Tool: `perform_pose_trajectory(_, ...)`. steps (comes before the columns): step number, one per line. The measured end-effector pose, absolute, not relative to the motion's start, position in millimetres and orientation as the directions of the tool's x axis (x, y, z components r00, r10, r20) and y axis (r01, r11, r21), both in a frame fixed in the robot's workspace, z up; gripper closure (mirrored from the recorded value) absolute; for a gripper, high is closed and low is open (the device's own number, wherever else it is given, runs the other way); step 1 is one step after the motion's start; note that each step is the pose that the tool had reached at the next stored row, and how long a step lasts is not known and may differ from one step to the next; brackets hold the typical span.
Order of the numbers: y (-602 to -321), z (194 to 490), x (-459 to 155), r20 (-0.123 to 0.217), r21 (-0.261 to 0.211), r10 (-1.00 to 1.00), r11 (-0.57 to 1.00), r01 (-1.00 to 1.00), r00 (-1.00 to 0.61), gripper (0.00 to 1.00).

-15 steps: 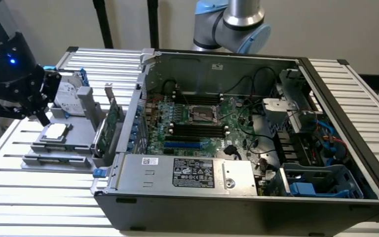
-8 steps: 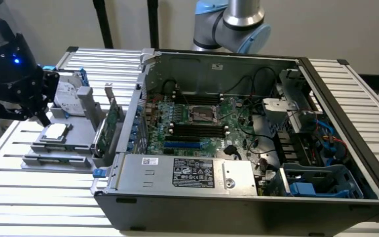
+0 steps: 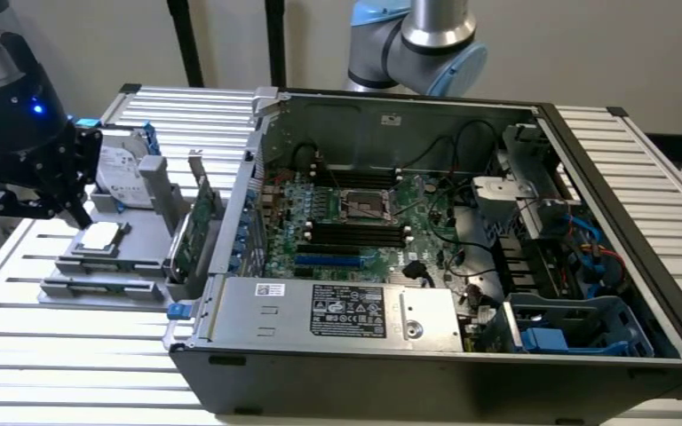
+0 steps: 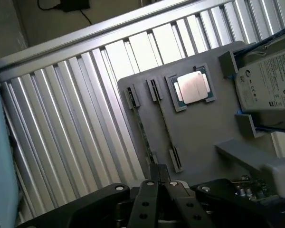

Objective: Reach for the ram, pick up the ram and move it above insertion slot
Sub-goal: 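Pick up the ram and move it above insertion slot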

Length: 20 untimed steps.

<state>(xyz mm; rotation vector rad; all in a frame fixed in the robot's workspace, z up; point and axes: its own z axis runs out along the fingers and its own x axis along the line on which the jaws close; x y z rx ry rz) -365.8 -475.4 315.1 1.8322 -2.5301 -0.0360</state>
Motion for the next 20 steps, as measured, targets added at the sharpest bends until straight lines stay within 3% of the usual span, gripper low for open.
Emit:
perform_pose_trajectory(17,-474.2,312.0,-366.2,0.001,0.029,-0.998,0.057,-0.998,-0.057,0.89)
perform_pose_trajectory(20,-474.0,312.0,-366.3,0.001,0.029,-0.998,0.057,-0.998,-0.057,0.82)
